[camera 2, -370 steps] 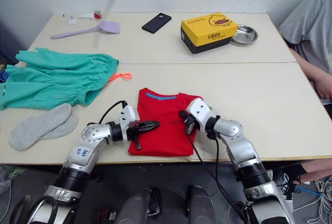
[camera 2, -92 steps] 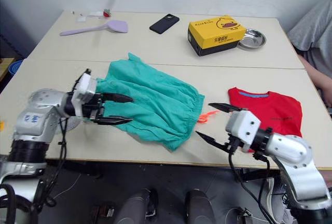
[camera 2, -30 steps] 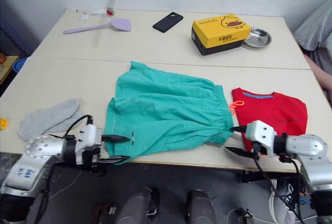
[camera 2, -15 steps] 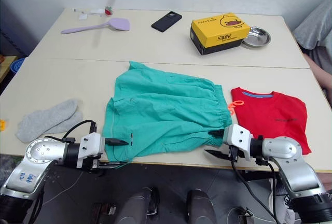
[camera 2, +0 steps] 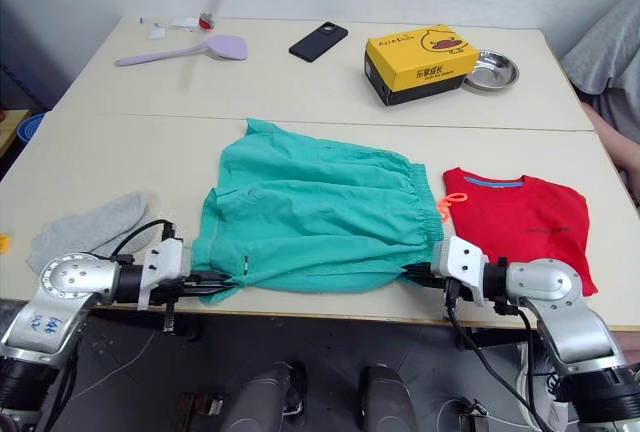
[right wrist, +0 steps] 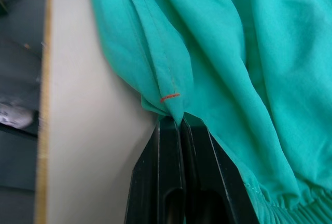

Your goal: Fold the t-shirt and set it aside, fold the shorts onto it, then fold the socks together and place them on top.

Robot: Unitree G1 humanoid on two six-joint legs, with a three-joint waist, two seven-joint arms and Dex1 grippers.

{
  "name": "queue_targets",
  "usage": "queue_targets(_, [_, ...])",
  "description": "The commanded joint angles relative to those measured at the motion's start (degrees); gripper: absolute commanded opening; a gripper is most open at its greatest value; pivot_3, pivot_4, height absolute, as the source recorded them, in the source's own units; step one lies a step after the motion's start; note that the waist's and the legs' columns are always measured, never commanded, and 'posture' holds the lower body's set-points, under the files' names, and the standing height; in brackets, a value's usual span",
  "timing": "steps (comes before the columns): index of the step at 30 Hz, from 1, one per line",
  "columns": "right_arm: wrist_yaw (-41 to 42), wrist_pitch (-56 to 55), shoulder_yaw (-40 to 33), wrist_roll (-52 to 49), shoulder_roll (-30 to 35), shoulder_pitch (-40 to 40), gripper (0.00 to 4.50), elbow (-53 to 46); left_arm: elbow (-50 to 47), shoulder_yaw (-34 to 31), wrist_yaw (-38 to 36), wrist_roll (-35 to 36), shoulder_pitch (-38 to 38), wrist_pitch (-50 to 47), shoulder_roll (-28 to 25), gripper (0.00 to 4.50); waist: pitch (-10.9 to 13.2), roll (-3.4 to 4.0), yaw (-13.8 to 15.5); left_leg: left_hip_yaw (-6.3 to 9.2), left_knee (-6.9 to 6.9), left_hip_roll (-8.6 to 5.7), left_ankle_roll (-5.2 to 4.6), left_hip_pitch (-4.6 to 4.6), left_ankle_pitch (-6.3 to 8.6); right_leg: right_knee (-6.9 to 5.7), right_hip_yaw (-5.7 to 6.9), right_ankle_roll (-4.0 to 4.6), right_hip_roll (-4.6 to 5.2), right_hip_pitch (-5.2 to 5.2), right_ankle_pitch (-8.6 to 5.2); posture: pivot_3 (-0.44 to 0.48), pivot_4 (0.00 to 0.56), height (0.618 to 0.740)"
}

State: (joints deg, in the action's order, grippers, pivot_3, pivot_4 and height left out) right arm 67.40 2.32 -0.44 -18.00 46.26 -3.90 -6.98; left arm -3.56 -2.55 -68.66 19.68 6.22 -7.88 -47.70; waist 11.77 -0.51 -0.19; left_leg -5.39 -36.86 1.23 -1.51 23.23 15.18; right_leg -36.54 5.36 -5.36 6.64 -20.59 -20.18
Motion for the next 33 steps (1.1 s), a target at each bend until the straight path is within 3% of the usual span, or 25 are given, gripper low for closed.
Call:
queue_targets(1, [4.0, -0.2, -3.2, -4.4, 2.4, 2.1, 0.00, -3.6, -2.2, -3.9, -4.2, 6.8, -0.5, -5.6, -2.9, 0.06, 0.0, 0.00, 0.0, 0.00, 0.00, 0.00, 0.00, 0.00, 0.00, 0.02, 0.00, 0.00, 0.00, 0.00, 0.00, 0.000, 0.150, 0.740])
queue_targets(6, [7.7, 2.2, -4.2, -6.4, 6.6, 6.2, 0.00, -5.7, -6.4, -5.4, -11.4, 11.6, -6.0, -12.7, -9.7, 0.06, 0.0, 0.00, -0.1, 0.00, 0.03, 0.00, 0.01, 0.02, 0.06, 0.14, -0.01, 0.01, 0.00, 0.03, -0.01, 0.000, 0.150, 0.740])
queue_targets(12, [8.4, 2.9, -6.4, -7.9, 8.2, 9.3, 0.00, -8.2, -12.7, -6.7, -13.4, 15.4, -11.5, -20.6, -14.9, 0.06, 0.0, 0.01, 0.0, 0.01, 0.09, 0.01, 0.29, 0.02, 0.24, 0.23, -0.03, 0.06, 0.00, 0.02, -0.03, 0.000, 0.150, 0.740])
queue_targets(19, [8.2, 13.8, -11.8, -16.9, 11.8, 10.9, 0.00, -14.7, -15.1, -10.8, -12.5, 23.2, -8.8, -30.9, -17.9, 0.06, 0.0, 0.08, 0.1, 0.04, 0.10, 0.02, 0.14, 0.01, 0.32, 0.24, -0.03, 0.09, 0.01, 0.03, -0.05, 0.000, 0.150, 0.740])
queue_targets(21, [7.5, 19.5, -13.0, -20.9, 13.6, 6.4, 0.00, -14.8, -10.8, -11.9, -10.9, 26.1, -0.3, -33.6, -17.1, 0.06, 0.1, 0.10, 0.1, 0.05, 0.10, 0.02, 0.13, 0.00, 0.31, 0.24, -0.03, 0.10, 0.01, 0.03, -0.05, 0.000, 0.150, 0.740])
queue_targets(24, [5.9, 25.2, -12.4, -23.9, 14.1, -1.4, 0.00, -12.0, -2.8, -9.6, -9.2, 24.9, 12.6, -32.9, -14.3, 0.06, 0.2, 0.12, 0.1, 0.04, 0.06, 0.03, 0.07, 0.06, 0.10, 0.26, 0.01, 0.30, 0.01, -0.01, -0.04, 0.000, 0.150, 0.740])
queue_targets(28, [2.1, 29.1, -9.8, -23.2, 11.4, -11.4, 0.00, -5.9, 10.3, -4.8, -6.1, 17.8, 28.7, -26.4, -7.6, 0.06, 0.1, 0.09, 0.2, -0.01, 0.07, 0.00, 0.09, 0.02, 0.01, 0.24, 0.03, 0.25, 0.00, 0.02, 0.03, 0.000, 0.150, 0.740])
queue_targets(33, [-4.3, 30.3, -5.8, -17.7, 6.2, -19.9, 0.00, 2.8, 34.1, 0.4, 0.6, 4.6, 47.0, -9.1, 4.0, 0.06, 0.1, -0.01, 0.5, -0.07, -0.15, -0.03, -0.04, 0.24, -0.22, -0.01, 0.31, 0.08, -0.07, -0.15, 0.18, 0.000, 0.150, 0.740])
